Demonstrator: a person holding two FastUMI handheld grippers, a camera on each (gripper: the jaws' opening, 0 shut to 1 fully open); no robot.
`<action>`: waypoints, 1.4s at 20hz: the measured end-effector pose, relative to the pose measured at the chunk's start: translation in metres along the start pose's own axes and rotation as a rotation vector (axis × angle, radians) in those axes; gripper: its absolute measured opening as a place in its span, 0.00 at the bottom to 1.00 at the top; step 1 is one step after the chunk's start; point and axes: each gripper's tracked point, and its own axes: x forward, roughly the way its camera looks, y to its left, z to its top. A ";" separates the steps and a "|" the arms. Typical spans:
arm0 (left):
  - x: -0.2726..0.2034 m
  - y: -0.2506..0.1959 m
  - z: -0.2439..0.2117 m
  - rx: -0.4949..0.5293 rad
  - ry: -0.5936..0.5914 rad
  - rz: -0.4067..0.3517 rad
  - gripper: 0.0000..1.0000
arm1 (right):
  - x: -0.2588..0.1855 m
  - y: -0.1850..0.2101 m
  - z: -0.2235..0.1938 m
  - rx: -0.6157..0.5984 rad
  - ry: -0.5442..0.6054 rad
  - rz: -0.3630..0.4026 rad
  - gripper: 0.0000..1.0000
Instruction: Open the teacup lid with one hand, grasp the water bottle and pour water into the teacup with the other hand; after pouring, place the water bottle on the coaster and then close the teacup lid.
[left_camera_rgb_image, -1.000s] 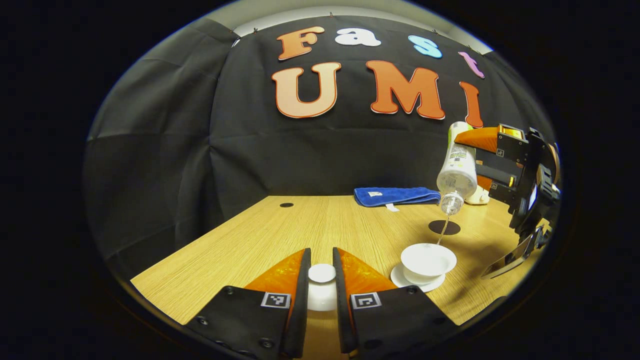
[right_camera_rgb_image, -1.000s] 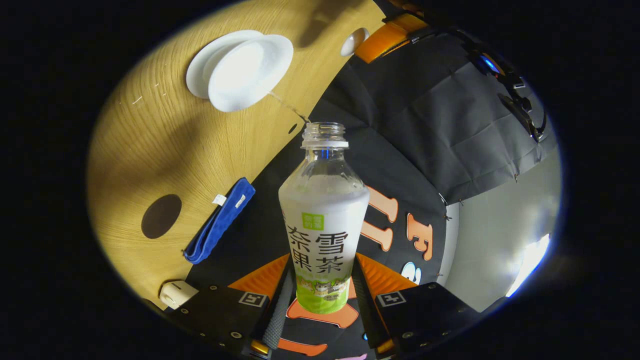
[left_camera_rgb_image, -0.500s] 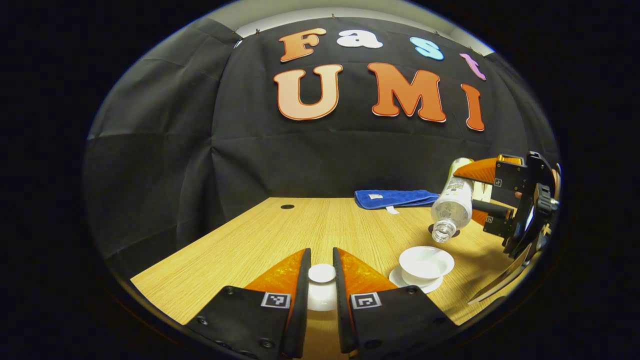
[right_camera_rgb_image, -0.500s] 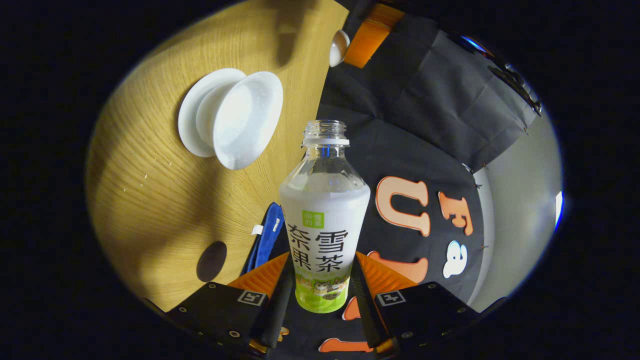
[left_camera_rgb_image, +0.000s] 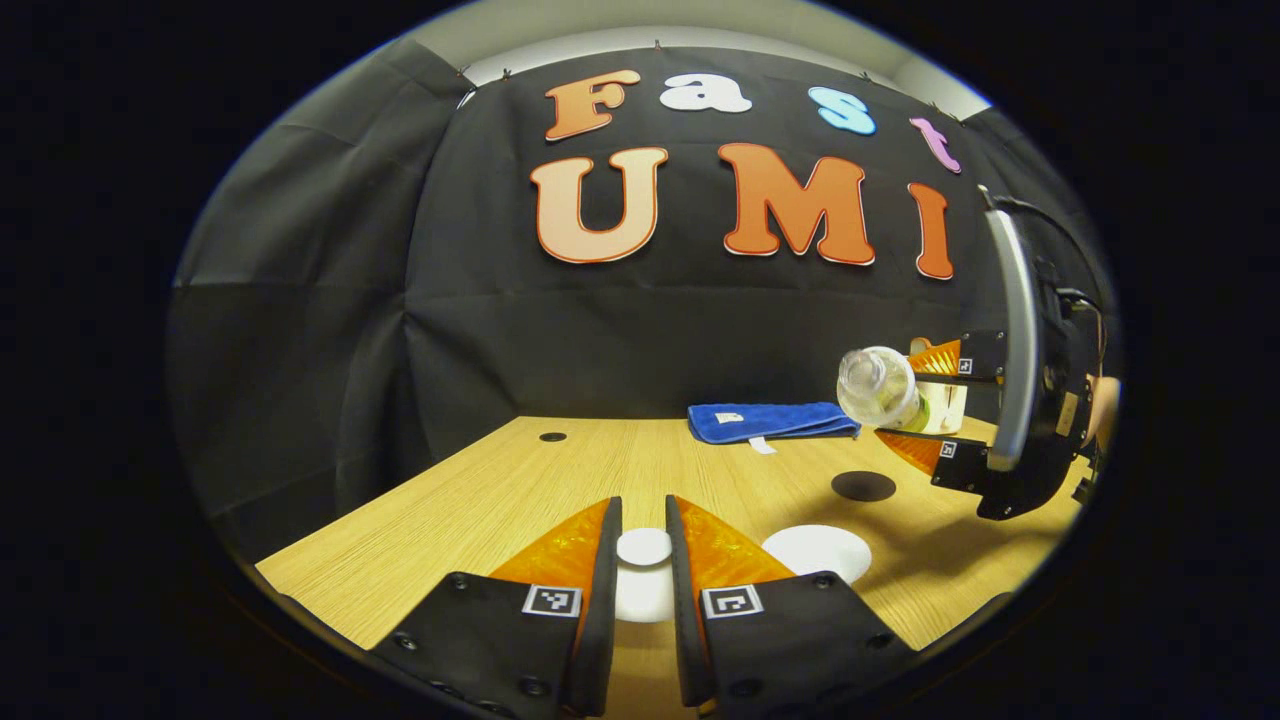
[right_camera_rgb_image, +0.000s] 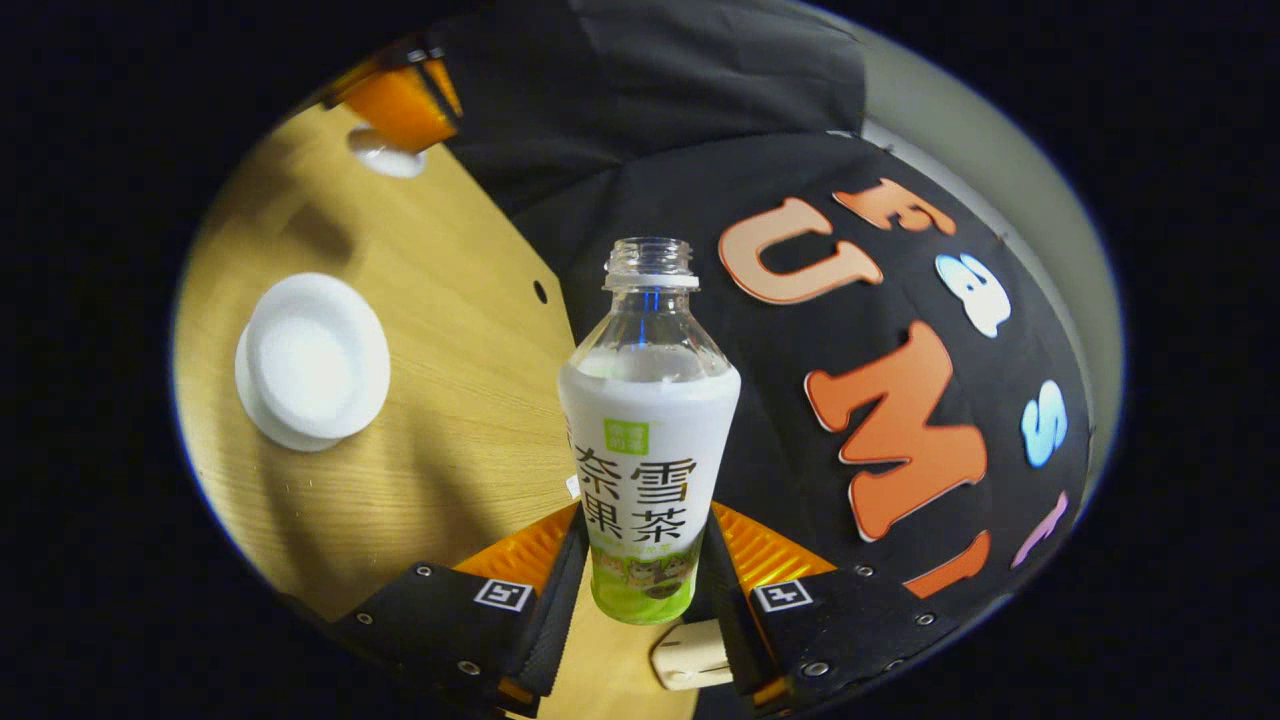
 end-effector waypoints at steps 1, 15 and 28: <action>0.002 -0.003 0.001 0.000 -0.003 -0.003 0.30 | 0.002 -0.006 -0.003 0.054 0.006 -0.020 0.66; 0.004 -0.013 0.008 -0.028 -0.029 0.016 0.30 | 0.037 -0.004 -0.044 0.739 0.080 0.017 0.66; 0.015 -0.035 -0.002 -0.068 -0.003 -0.018 0.30 | 0.052 0.047 -0.091 1.010 0.242 0.128 0.66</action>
